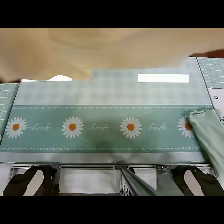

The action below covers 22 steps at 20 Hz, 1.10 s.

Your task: Fold the shirts.

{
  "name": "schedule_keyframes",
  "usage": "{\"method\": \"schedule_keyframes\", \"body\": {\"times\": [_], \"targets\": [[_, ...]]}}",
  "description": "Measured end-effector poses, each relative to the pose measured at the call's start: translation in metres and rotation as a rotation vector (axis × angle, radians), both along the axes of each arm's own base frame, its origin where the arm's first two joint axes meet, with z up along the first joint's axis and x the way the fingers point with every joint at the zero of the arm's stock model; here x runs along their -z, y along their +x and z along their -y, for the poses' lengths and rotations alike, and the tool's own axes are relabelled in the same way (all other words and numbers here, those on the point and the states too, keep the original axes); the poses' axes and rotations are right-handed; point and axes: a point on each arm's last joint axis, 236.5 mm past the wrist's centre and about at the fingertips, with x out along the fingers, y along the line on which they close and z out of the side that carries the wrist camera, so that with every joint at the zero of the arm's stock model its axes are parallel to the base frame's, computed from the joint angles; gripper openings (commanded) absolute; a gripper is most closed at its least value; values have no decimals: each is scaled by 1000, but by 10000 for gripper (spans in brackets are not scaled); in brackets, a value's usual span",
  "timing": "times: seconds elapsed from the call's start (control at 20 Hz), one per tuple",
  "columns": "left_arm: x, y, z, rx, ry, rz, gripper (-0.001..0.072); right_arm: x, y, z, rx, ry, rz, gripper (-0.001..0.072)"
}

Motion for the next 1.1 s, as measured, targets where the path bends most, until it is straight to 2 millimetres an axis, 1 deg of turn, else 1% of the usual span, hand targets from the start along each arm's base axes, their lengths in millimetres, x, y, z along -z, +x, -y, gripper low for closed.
{"method": "schedule_keyframes", "body": {"times": [0.05, 0.1, 0.15, 0.25, 0.3, 0.35, 0.4, 0.45, 0.55, 0.65, 0.75, 0.9, 1.0, 1.05, 1.1], "targets": [[-6, -18, 1, -15, 18, 23, 36, -6, -20, -1, 21, -11, 28, 23], [-11, -35, 3, -23, 31, 48, 36, -8, -34, -2, 39, -22, 41, 23], [-14, -46, 5, -19, 35, 65, 36, -8, -47, -2, 55, -30, 49, 23], [-10, -57, 6, -8, 39, 53, 36, -4, -59, 0, 76, -38, 39, 23], [-6, -55, 7, 4, 36, 42, 36, 0, -60, 2, 88, -40, 21, 23], [3, -49, 7, 10, 28, 11, 36, 5, -58, 5, 95, -40, 0, 23], [19, -36, 6, 14, 20, -44, 37, 9, -54, 7, 96, -36, -23, 23], [35, -23, 6, 22, 9, -95, 37, 18, -46, 8, 91, -31, -66, 23], [79, 13, 10, 58, -22, -236, 37, 43, -22, 9, 59, -6, -165, 23], [134, 50, 15, 95, -63, -398, 36, 83, 9, 5, -7, 29, -298, 23], [185, 88, 20, 119, -108, -527, 37, 132, 46, 5, -64, 79, -429, 23], [257, 145, 25, 131, -163, -684, 37, 212, 107, 13, -106, 170, -591, 23], [297, 184, 28, 126, -194, -743, 37, 268, 150, 15, -127, 227, -688, 23], [317, 203, 28, 117, -209, -765, 37, 292, 171, 14, -133, 253, -722, 23], [332, 222, 28, 104, -229, -773, 37, 316, 194, 14, -134, 280, -752, 23]]}}
